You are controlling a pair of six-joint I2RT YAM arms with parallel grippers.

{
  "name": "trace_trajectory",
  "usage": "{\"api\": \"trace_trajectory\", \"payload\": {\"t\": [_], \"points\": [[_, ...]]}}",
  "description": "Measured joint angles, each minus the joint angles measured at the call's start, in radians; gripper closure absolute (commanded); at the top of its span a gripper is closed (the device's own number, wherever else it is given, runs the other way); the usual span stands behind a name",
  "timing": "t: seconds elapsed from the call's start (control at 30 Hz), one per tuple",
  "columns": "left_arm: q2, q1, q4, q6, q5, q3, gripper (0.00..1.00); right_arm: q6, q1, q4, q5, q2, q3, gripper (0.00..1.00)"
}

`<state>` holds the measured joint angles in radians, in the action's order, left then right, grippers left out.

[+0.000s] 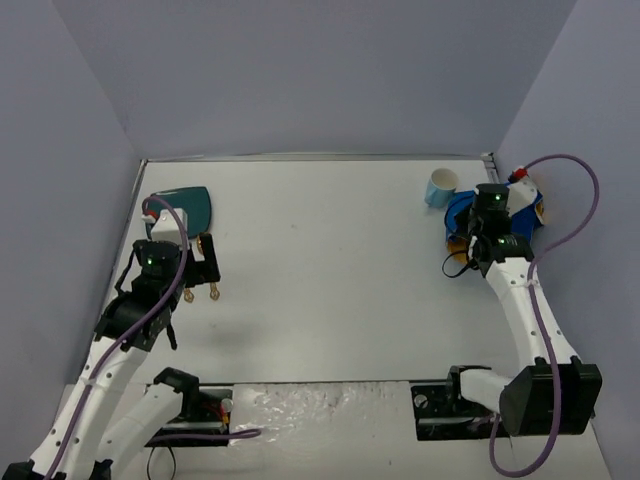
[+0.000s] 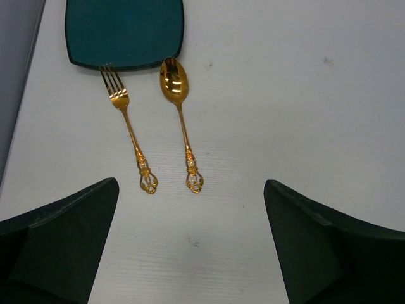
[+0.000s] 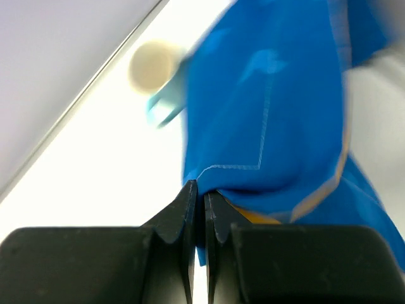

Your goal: Set the dinner table for one person

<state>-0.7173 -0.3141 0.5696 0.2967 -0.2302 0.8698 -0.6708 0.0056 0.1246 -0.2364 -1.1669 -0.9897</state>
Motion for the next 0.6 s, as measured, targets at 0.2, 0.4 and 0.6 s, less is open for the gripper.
{"api": "trace_trajectory", "payload": {"t": [0.2,0.4,0.6], "points": [[-0.052,0.0,0.007,0.029,0.073,0.077,0.03,-0.002,0.364,0.052,0.064,-0.022,-0.048,1.0],[-0.075,-0.001,0.034,0.032,0.101,0.123,0.03,0.017,0.689,0.063,0.054,-0.175,-0.188,1.0],[-0.05,-0.001,0.07,0.034,0.101,0.136,0.03,0.049,0.959,0.048,0.064,-0.422,-0.313,0.43]]}}
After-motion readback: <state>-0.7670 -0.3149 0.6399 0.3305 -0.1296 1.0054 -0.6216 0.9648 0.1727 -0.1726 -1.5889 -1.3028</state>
